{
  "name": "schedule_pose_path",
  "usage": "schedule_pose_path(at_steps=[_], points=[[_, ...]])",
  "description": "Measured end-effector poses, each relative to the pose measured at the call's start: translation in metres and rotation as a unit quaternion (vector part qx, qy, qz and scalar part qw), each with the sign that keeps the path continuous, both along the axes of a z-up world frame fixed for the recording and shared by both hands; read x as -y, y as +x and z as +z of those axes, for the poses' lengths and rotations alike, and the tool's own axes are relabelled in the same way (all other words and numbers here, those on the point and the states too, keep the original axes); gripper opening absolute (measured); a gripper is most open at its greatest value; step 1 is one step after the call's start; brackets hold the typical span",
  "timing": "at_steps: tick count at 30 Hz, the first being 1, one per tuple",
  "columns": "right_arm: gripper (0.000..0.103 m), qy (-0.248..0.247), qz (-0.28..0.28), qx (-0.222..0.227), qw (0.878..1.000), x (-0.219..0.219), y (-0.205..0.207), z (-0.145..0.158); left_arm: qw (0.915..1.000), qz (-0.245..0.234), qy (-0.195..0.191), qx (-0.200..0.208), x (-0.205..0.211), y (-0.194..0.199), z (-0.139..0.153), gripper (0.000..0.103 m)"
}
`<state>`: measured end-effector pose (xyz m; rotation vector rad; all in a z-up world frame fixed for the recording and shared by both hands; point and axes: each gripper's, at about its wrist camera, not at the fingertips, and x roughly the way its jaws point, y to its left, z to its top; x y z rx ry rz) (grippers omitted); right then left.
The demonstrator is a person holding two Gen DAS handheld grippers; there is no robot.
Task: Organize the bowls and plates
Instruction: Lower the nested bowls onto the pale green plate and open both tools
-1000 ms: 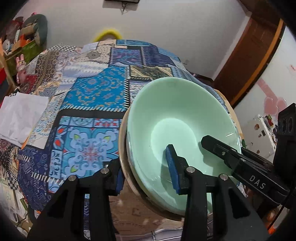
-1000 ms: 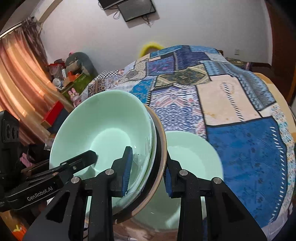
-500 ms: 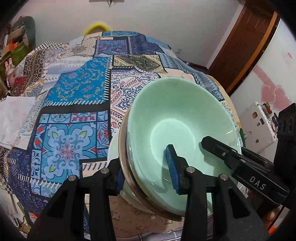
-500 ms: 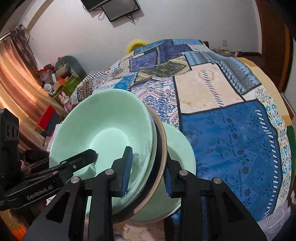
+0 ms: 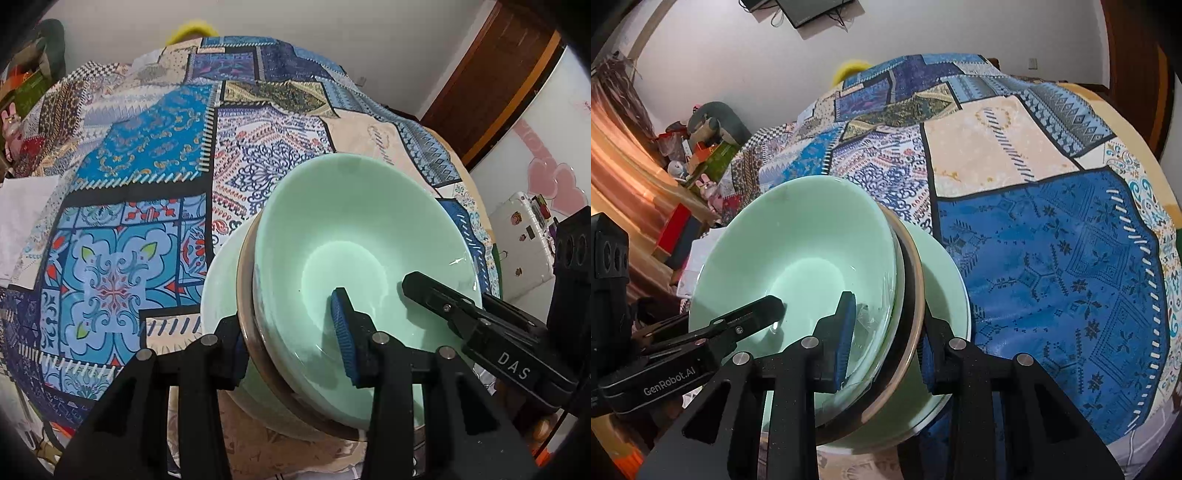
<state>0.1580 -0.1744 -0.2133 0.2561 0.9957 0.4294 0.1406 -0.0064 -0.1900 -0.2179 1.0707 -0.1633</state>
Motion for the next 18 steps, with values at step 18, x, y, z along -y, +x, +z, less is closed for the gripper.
schedule_pose_path(at_steps=[18], points=[[0.041,0.002,-0.011,0.045,0.999,0.005,-0.010,0.023,0.9974,0.010,0.031,0.064,-0.007,-0.020,0.021,0.041]])
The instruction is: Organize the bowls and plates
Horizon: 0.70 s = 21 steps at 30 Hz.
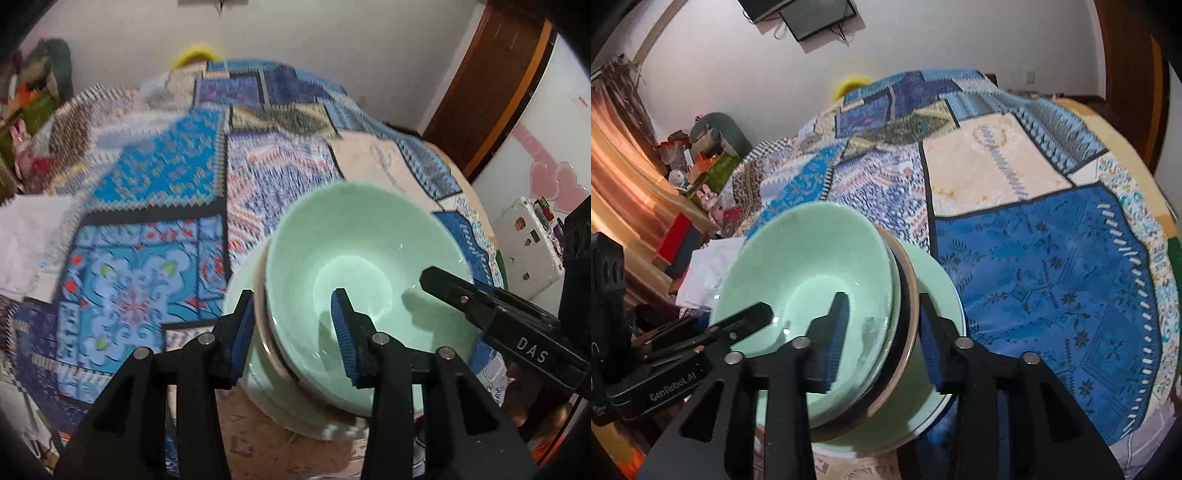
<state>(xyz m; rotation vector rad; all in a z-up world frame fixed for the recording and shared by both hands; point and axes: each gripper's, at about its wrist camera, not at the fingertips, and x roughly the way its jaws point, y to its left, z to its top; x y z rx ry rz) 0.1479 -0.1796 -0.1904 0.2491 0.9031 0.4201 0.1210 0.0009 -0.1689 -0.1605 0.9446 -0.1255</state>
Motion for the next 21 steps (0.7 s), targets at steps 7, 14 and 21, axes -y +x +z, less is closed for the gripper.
schedule_pose_path(at_steps=[7,14,21], points=[[0.049,0.001,0.005,0.086,0.996,0.003,-0.034,0.051,0.9961,0.009,0.021,0.085,-0.003,-0.032,0.053,0.056],[0.060,-0.012,0.012,0.194,0.981,0.005,-0.080,0.106,0.9809,0.016,0.022,0.193,-0.001,-0.082,0.116,0.068],[0.075,-0.005,0.010,0.273,0.962,0.011,-0.121,0.140,0.9602,0.019,0.022,0.278,-0.001,-0.133,0.161,0.077]])
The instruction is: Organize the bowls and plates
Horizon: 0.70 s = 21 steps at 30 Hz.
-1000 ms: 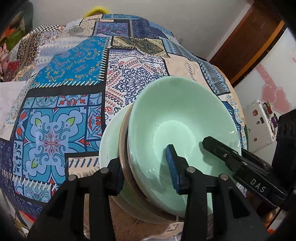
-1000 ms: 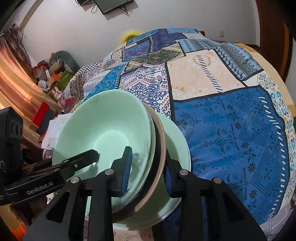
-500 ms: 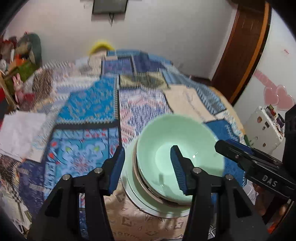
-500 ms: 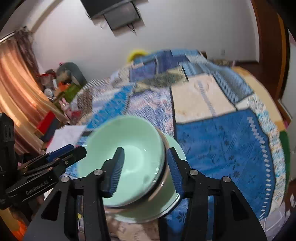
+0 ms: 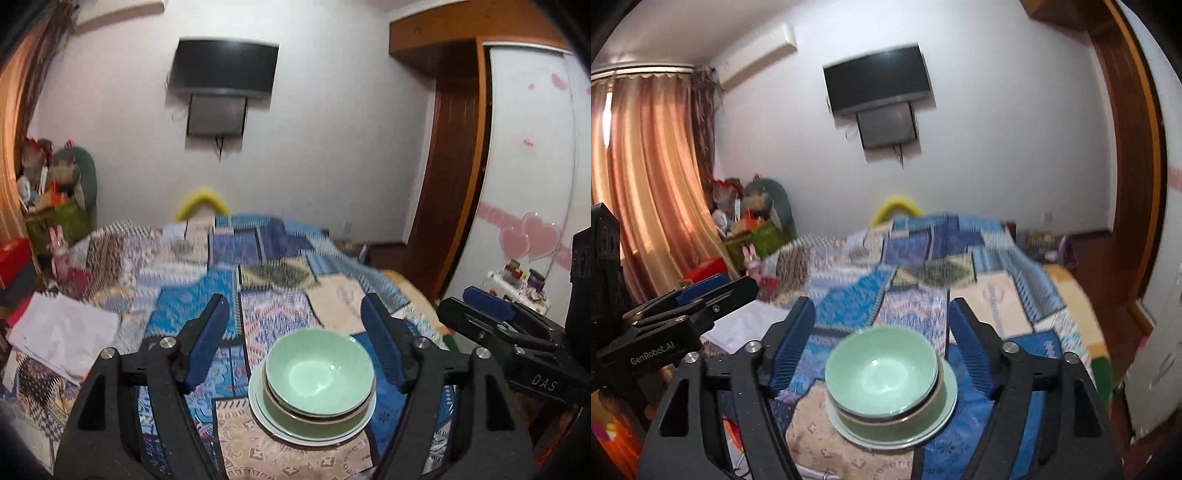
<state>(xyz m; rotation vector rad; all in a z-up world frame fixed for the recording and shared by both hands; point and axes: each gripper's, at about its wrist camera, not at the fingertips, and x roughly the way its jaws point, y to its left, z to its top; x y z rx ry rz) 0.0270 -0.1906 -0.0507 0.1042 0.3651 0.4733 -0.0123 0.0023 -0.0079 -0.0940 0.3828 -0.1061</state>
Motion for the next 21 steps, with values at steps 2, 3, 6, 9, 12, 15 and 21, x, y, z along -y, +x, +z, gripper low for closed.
schedule_pose_path(at_steps=[2,3,6,9,12,15,21], points=[[0.080,-0.002,0.002,0.020,1.000,0.000,-0.012,0.006,0.9997,0.005,0.003,0.025,0.000,-0.013,0.007,0.086],[0.085,-0.002,0.002,0.026,1.000,0.000,-0.015,0.007,0.9993,0.006,0.003,0.036,-0.001,-0.020,0.010,0.087],[0.089,-0.003,0.003,0.038,0.999,0.000,-0.021,0.010,0.9986,0.006,0.002,0.052,-0.001,-0.031,0.015,0.093],[0.096,0.000,0.003,0.045,0.999,-0.001,-0.025,0.011,0.9974,0.013,0.005,0.071,0.000,-0.041,0.017,0.099],[0.102,0.009,-0.002,0.054,0.999,0.000,-0.028,0.013,0.9952,0.023,0.015,0.094,0.001,-0.050,0.018,0.102],[0.103,0.009,-0.004,0.058,0.998,0.000,-0.029,0.014,0.9944,0.027,0.018,0.101,0.001,-0.055,0.017,0.103],[0.103,0.006,-0.003,0.058,0.998,-0.004,-0.028,0.012,0.9948,0.026,0.014,0.098,0.000,-0.057,0.014,0.103]])
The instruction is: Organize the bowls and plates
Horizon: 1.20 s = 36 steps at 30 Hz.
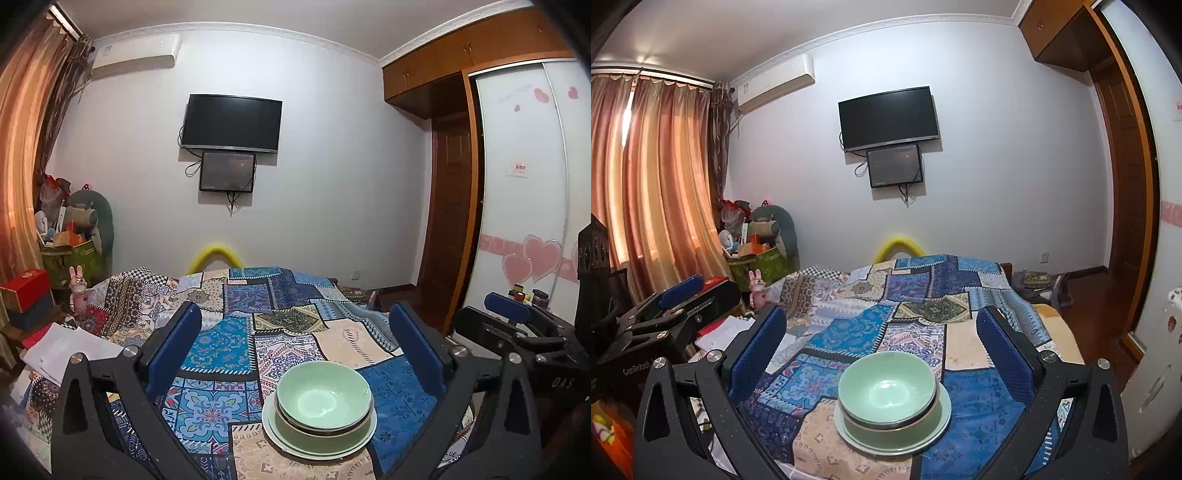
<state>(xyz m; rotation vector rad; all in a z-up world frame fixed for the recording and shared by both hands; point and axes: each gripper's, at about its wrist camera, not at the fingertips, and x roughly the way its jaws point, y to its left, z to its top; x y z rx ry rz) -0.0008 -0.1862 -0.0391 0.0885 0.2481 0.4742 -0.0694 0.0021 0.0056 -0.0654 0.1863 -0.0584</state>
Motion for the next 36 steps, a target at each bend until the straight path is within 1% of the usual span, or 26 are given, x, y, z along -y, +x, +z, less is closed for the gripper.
schedule_pose_path(at_steps=[7,36], points=[[0.103,0.003,0.001,-0.003,1.000,0.0011,-0.0025,-0.0015,1.0000,0.000,0.008,0.001,0.0036,-0.0015,-0.0014,0.103],[0.103,0.000,0.011,-0.013,1.000,0.0006,-0.0028,-0.0025,0.9999,-0.006,-0.001,-0.013,0.0032,0.0059,-0.0050,0.103]])
